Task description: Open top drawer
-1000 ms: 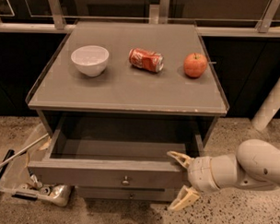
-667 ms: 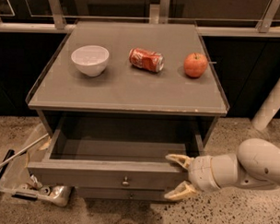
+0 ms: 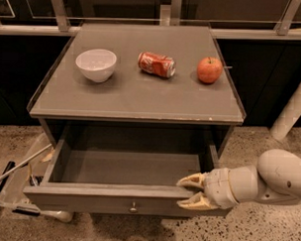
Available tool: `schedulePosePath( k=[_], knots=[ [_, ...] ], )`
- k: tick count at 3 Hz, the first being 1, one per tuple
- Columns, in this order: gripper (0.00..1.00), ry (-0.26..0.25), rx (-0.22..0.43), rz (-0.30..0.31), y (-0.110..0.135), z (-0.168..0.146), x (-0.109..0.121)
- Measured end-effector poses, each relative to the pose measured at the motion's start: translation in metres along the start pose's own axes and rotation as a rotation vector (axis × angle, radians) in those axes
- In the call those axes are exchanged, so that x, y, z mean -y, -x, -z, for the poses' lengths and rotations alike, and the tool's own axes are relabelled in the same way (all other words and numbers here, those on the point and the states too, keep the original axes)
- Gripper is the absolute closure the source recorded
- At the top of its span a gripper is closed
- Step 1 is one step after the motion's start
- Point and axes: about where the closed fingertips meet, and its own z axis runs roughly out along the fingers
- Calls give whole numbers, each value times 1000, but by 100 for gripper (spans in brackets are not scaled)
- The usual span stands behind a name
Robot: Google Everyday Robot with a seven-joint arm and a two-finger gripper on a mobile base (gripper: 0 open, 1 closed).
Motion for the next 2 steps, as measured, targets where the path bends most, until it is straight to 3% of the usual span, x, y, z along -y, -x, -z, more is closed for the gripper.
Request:
schedulePosePath(
  k=[1, 2],
  knots=[
    [82, 0, 0, 0, 0, 0, 0],
    [58, 0, 0, 0, 0, 0, 0]
  ],
)
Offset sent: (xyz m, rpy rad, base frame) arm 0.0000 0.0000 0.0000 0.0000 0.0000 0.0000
